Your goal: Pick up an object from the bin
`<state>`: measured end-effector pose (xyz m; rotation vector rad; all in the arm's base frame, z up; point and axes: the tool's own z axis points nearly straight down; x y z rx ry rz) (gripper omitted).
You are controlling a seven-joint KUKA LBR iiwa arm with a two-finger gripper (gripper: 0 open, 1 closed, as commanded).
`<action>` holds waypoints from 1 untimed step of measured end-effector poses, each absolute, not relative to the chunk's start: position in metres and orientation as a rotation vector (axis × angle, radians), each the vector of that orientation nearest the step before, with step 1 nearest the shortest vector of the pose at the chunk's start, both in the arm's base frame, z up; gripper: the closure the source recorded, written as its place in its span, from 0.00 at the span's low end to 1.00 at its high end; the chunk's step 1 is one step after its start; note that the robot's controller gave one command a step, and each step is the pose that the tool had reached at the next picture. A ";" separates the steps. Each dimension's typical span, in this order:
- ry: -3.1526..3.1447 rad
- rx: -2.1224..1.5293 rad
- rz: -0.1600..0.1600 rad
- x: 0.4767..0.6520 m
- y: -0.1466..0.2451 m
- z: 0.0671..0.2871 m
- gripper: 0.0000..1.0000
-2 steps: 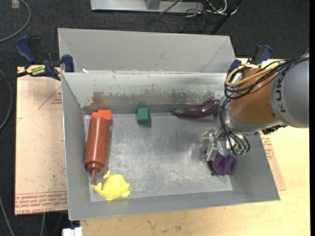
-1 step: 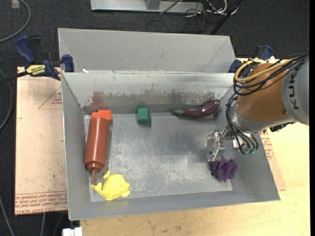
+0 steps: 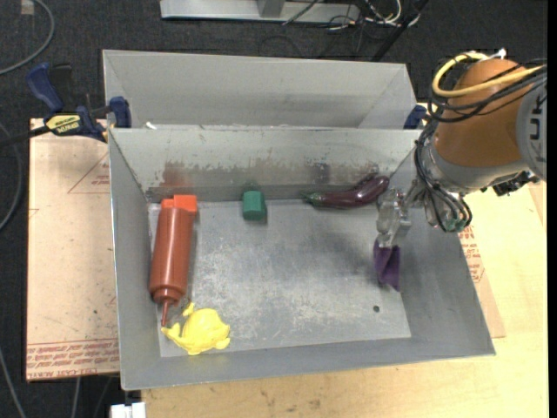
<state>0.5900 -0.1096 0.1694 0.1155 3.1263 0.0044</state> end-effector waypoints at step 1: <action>3.133 0.000 0.005 0.587 -0.105 0.235 1.00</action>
Offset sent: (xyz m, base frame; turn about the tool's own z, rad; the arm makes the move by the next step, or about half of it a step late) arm 0.0412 0.0101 0.0530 -0.1524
